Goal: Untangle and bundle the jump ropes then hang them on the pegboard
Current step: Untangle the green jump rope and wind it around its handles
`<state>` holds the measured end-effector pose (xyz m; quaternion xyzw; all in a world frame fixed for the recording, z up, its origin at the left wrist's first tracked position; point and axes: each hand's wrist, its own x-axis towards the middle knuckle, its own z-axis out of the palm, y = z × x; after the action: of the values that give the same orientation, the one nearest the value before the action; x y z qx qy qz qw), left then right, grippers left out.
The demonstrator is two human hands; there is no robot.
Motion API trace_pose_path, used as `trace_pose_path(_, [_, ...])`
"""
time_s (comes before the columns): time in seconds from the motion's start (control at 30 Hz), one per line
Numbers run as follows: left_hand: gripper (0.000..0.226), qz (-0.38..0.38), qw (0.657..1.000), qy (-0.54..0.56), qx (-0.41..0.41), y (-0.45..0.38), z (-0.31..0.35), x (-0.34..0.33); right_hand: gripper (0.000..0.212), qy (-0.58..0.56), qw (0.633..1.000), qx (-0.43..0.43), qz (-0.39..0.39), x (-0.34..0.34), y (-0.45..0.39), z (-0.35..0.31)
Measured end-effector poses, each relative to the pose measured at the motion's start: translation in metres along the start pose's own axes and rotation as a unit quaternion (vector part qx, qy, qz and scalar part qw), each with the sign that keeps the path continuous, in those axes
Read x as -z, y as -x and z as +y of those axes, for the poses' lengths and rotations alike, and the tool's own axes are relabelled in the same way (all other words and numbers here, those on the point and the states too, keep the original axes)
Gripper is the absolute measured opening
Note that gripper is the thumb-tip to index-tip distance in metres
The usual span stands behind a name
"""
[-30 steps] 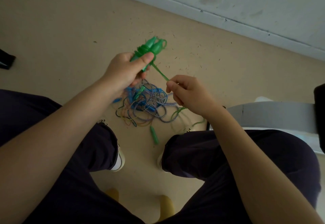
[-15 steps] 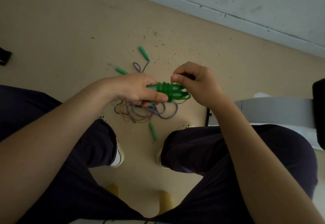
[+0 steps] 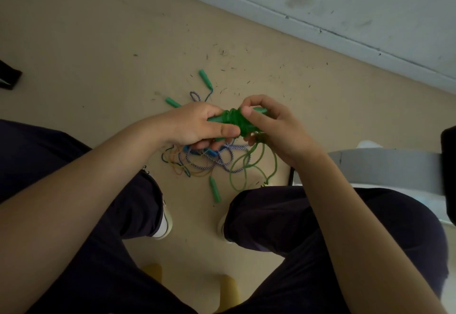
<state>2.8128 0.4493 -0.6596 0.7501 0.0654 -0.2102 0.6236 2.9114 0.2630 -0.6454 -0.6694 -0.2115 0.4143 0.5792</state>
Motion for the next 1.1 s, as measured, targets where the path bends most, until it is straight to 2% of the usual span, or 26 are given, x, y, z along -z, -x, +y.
trace_pose_path(0.1, [0.040,0.057,0.995,0.078,-0.020,-0.003,-0.002,0.002,0.026,-0.053,0.998,-0.012,-0.021,0.004,-0.002,0.000])
trace_pose_path(0.2, [0.041,0.123,0.985,0.115,-0.029,-0.006,-0.002,0.002,0.034,-0.041,0.999,0.002,-0.027,0.000,-0.004,0.003])
trace_pose_path(0.27, [0.042,0.158,0.980,0.117,-0.024,-0.007,-0.002,0.001,0.038,0.004,1.000,-0.008,0.007,-0.006,-0.003,0.006])
trace_pose_path(0.4, [0.033,0.247,0.962,0.118,-0.005,-0.007,-0.005,0.008,0.017,0.148,0.987,-0.047,0.034,-0.018,-0.002,0.010])
trace_pose_path(0.47, [0.032,0.260,0.962,0.087,0.006,-0.007,-0.006,0.010,0.021,0.192,0.979,-0.041,0.047,-0.021,-0.002,0.009])
trace_pose_path(0.6, [0.031,0.219,0.975,-0.004,0.044,-0.009,-0.010,0.004,0.024,0.251,0.966,-0.037,0.058,-0.019,-0.001,0.005])
trace_pose_path(0.7, [0.026,0.140,0.987,-0.041,0.066,-0.008,-0.010,0.005,0.023,0.287,0.957,-0.017,0.024,-0.016,0.004,0.002])
trace_pose_path(0.87, [0.033,0.061,0.995,0.050,0.059,-0.005,-0.007,0.006,0.015,0.292,0.956,0.004,-0.009,-0.011,0.007,-0.001])
trace_pose_path(1.0, [0.031,0.006,0.995,0.056,0.078,-0.004,-0.005,0.002,0.011,0.254,0.967,-0.013,-0.025,-0.007,0.007,0.000])
trace_pose_path(1.1, [0.028,-0.002,0.994,0.074,0.080,-0.003,-0.005,0.000,0.011,0.215,0.976,-0.022,-0.024,-0.007,0.007,0.002])
